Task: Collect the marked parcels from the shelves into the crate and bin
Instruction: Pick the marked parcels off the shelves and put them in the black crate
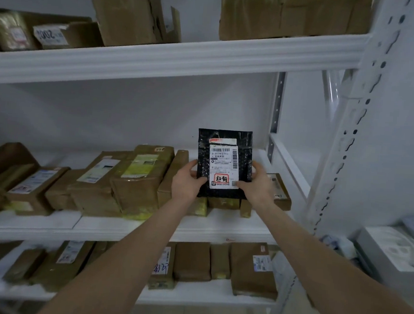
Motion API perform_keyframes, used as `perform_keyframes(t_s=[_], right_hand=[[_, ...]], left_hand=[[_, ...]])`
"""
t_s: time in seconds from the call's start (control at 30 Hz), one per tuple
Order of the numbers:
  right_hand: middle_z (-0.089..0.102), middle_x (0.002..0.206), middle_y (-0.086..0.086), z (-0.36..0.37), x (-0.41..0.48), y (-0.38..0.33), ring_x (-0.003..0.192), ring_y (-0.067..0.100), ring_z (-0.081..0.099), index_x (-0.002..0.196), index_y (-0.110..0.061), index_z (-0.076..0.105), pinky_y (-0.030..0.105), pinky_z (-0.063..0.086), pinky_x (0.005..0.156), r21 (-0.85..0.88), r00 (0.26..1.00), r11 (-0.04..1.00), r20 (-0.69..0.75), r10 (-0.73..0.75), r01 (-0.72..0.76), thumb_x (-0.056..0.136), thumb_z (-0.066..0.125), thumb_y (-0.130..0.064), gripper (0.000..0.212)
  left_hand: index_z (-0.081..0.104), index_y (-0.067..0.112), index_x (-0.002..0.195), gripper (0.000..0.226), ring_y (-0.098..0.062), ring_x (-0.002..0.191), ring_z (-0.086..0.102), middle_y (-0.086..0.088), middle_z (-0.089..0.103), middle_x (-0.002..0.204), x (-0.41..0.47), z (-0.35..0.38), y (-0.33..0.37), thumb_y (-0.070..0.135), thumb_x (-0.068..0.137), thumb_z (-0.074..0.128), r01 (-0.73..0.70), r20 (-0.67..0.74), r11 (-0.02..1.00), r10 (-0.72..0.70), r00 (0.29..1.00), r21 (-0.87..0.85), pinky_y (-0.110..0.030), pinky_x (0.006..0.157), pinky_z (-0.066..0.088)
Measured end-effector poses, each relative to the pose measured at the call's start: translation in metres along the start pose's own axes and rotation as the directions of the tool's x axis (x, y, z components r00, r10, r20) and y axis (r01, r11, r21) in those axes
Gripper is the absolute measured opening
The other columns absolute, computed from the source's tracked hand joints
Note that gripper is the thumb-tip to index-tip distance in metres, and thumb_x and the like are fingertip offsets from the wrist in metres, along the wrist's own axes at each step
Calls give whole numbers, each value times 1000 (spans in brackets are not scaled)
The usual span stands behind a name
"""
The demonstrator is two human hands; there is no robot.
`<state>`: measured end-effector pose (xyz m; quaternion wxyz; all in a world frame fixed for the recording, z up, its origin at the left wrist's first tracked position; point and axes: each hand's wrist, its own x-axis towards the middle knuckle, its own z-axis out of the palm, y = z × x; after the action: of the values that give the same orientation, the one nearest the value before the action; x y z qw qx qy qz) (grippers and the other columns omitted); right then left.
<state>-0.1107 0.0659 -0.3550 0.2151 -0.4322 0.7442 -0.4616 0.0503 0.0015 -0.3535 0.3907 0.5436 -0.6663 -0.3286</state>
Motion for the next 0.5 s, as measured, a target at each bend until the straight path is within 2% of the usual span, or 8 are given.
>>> perform_keyframes(t_s=[0.13, 0.3, 0.5], right_hand=[[63, 124, 1, 8, -8, -5, 111, 25, 60, 137, -22, 42, 40, 50, 87, -13, 1000, 1000, 22, -21, 22, 79, 75, -20, 67], [61, 125, 4, 17, -22, -11, 110, 24, 59, 134, -15, 42, 29, 41, 74, -26, 995, 999, 91, -29, 31, 81, 74, -18, 62], [62, 125, 5, 46, -45, -16, 111, 25, 60, 137, -16, 36, 36, 47, 82, -2, 981, 997, 180, -78, 80, 79, 76, -18, 69]], left_hand=[[47, 17, 139, 60, -19, 110, 60, -5, 65, 122, -13, -12, -2, 15, 84, 71, -9, -30, 998, 10, 1000, 64, -34, 92, 49], [49, 21, 138, 58, -15, 101, 61, 0, 67, 115, -33, -30, -8, 19, 84, 70, 4, -94, 988, 11, 995, 154, -28, 81, 48], [48, 22, 137, 60, -19, 103, 64, 2, 66, 118, -61, -58, -28, 32, 82, 71, 105, -185, 969, -63, 981, 225, -34, 80, 54]])
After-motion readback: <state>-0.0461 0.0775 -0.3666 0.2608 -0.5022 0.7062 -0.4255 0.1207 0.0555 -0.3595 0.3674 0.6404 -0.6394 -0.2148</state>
